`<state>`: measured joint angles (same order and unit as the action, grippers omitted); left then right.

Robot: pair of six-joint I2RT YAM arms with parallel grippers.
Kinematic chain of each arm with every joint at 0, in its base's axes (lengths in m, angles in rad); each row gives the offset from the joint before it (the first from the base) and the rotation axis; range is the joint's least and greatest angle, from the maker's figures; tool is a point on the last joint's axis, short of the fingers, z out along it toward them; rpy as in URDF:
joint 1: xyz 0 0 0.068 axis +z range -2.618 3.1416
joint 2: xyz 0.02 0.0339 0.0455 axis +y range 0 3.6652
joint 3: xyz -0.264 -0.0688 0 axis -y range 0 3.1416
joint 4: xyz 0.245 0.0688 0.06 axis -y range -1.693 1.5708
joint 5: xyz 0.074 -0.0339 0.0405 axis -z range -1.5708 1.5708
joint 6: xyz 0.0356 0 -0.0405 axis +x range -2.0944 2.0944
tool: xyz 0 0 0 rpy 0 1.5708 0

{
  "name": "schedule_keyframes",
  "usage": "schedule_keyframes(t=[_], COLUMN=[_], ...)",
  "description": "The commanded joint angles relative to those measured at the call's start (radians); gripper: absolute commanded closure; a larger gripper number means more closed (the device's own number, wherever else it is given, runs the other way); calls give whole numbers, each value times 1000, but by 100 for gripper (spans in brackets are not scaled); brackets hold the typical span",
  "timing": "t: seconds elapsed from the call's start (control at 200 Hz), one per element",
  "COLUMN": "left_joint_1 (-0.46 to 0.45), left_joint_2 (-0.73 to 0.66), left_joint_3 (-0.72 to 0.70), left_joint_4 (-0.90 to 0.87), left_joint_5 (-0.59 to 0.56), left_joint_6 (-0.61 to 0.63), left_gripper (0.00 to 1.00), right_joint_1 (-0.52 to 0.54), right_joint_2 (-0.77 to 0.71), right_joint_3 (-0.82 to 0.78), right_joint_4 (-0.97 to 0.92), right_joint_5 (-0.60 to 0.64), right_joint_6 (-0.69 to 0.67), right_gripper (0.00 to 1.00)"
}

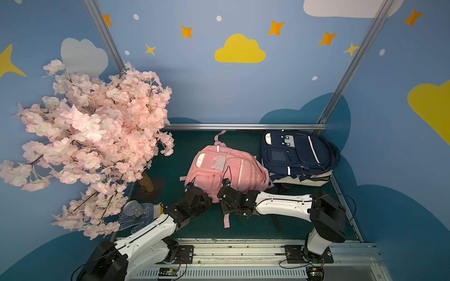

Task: Zip up the backpack
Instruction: Zip the zipper on the backpack.

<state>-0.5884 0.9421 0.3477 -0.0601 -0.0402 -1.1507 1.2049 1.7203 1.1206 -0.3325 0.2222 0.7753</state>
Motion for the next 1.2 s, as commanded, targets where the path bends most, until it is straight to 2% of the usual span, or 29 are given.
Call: schedule_keyframes(t=[0.0, 0.18, 0.35, 0.39, 0.481, 0.561, 0.676, 0.781, 0.916, 1.031, 1.196], left_joint_1=[67, 106, 108, 108, 105, 90, 55, 29, 13, 15, 25], left_joint_2=[-40, -71, -57, -53, -48, -39, -15, 27, 122, 203, 246], left_joint_3=[-18, -26, -22, -20, -21, -28, -41, -43, -35, -4, 37], left_joint_4=[-98, -111, -86, -80, -59, -33, 14, 51, 122, 151, 143], left_joint_5=[-159, -140, -97, -83, -34, -3, 11, 8, 17, 18, 2], left_joint_6=[37, 57, 54, 53, 43, 26, -8, -26, -34, -19, -4], left_gripper=[97, 98, 94, 89, 64, 51, 41, 38, 41, 55, 83], right_joint_1=[-22, -41, -21, -10, 8, 12, 16, 20, 32, 38, 20], right_joint_2=[-63, -97, -61, -46, -20, -9, -1, 5, 14, 23, 44], right_joint_3=[-41, -74, -47, -30, 2, 13, 26, 39, 50, 53, 44], right_joint_4=[-157, -163, -102, -99, -90, -66, -44, -27, -9, -17, -87], right_joint_5=[43, 47, -18, -23, -29, -42, -54, -70, -93, -109, -96], right_joint_6=[22, 27, -13, -23, -46, -57, -70, -84, -110, -114, -99], right_gripper=[100, 100, 100, 100, 100, 100, 100, 100, 100, 100, 100])
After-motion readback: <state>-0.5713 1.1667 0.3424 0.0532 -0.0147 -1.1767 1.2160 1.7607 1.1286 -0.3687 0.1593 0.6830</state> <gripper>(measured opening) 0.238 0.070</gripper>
